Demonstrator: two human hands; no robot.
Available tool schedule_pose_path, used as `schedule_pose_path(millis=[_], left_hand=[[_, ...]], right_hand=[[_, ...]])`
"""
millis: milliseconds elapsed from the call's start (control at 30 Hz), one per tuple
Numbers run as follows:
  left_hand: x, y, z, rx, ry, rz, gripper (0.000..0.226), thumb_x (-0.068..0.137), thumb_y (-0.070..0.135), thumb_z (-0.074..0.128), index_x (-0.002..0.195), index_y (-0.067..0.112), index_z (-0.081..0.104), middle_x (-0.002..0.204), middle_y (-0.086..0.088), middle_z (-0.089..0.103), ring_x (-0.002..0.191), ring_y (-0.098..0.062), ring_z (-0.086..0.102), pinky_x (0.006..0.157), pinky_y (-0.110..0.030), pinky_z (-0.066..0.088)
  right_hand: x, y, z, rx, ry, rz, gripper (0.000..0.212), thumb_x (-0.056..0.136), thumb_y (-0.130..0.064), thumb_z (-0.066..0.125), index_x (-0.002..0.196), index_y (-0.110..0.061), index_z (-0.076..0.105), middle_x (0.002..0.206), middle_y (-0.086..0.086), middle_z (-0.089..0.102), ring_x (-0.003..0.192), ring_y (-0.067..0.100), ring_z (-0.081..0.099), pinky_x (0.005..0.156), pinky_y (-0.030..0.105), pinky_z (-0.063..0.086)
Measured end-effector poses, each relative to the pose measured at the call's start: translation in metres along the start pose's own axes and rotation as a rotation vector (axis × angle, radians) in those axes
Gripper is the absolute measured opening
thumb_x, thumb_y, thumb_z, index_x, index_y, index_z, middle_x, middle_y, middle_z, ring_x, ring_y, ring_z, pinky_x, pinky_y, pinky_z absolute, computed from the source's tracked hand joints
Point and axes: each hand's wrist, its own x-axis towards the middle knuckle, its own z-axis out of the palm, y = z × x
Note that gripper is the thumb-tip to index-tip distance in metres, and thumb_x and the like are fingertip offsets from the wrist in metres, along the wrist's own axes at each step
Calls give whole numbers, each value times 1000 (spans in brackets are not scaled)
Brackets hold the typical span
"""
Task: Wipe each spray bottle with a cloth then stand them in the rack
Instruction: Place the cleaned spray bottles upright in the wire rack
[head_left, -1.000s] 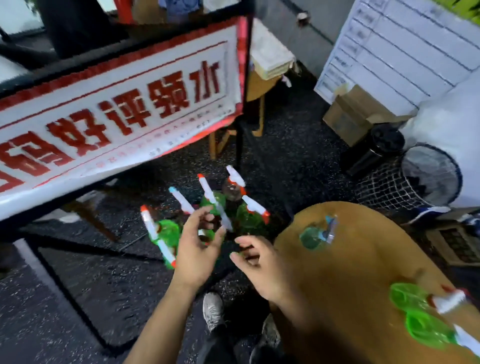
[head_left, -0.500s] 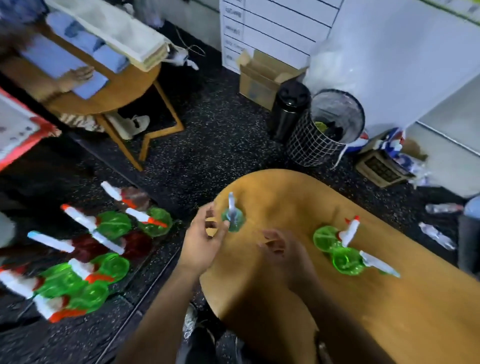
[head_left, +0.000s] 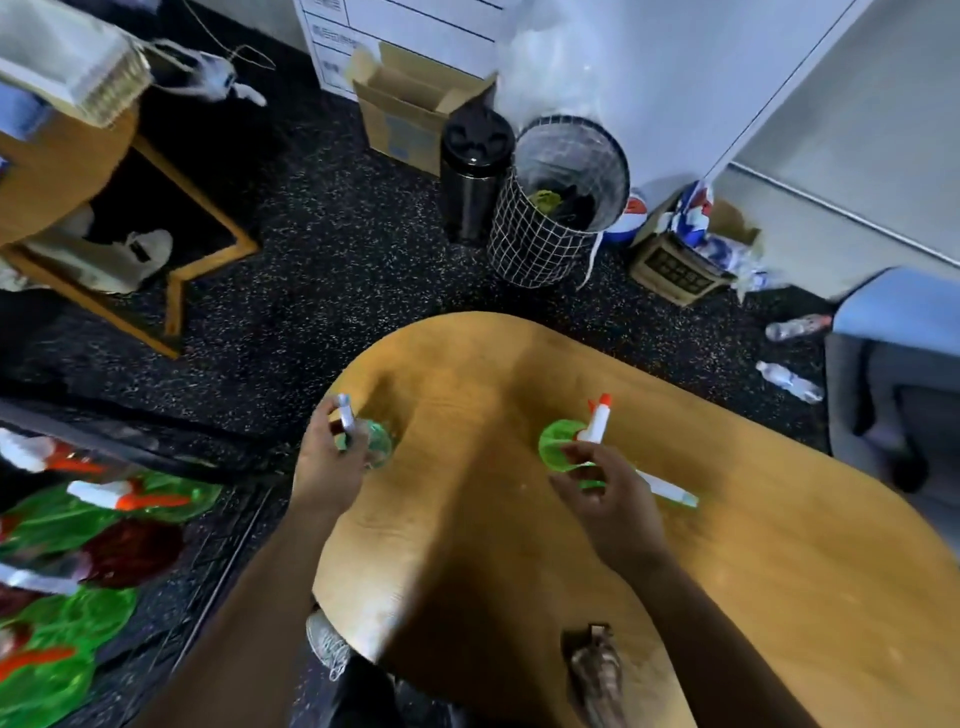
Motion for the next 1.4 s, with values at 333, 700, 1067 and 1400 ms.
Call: schedule_pose_path(millis=[333,700,1067,1400], left_hand=[[-49,33,74,-182,-268,21,46,109,19,59,152,25,44,121,-5,67,79,-17,78,68,-24,61],[-106,64,152,-99,-582,60,45,111,19,57,147,41,41,117,7,67,91,-25,79,78,-35,61],[-128,62,122,-120,-559,47,50,110,14,56,150,38,39,122,-1,64,87,-18,78,76,-26,60],[-161,29,11,-278,-316,46,49,109,10,58,147,39,48,109,1,71,78,-21,78,71,-31,56]], right_hand=[[13,46,-62,-259,193,-30,38,83,-21,88,117,-27,73,110,-11,68,101,14,67,91,43,56],[16,85,-64,-545,-108,184,52,93,-33,77,142,-35,61,144,-3,61,129,27,59,103,42,48],[-4,66,-64,-639,-173,209,29,105,-40,56,132,-41,65,122,-2,70,109,25,66,76,33,46],[-33,-28,1,-494,-265,-61,22,100,-45,62,119,-39,70,105,-7,73,98,19,69,75,34,47]])
